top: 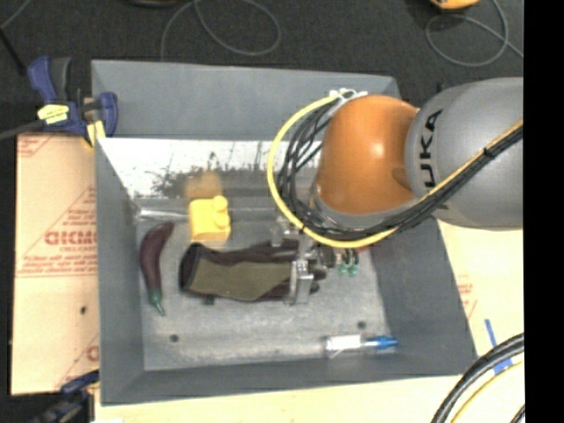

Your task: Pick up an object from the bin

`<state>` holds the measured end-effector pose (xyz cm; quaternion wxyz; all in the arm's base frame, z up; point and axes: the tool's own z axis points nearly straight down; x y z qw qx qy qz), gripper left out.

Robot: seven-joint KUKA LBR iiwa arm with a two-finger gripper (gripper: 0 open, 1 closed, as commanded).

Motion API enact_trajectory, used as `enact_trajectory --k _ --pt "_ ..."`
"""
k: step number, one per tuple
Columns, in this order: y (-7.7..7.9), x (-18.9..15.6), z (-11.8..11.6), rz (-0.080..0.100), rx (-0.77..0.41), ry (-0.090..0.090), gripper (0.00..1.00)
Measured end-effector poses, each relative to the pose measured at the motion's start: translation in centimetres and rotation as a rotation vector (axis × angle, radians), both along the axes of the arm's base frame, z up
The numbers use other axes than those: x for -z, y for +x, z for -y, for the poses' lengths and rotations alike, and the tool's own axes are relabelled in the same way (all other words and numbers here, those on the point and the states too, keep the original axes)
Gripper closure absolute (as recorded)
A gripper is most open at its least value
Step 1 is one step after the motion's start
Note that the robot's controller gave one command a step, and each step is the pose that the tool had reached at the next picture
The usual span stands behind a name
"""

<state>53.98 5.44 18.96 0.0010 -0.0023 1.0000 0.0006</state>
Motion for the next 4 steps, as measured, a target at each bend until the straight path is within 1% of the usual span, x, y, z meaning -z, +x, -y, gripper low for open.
enact_trajectory --k 1,2,3,4 --pt "0.8 1.2 0.3 0.004 -0.063 -0.001 0.0" --pt "2.6 6.1 1.7 0.003 -0.258 -0.003 0.0" --pt "3.0 7.9 1.7 -0.001 -0.189 0.0 0.0" --pt "3.7 11.7 -0.4 0.004 -0.085 -0.003 1.0"
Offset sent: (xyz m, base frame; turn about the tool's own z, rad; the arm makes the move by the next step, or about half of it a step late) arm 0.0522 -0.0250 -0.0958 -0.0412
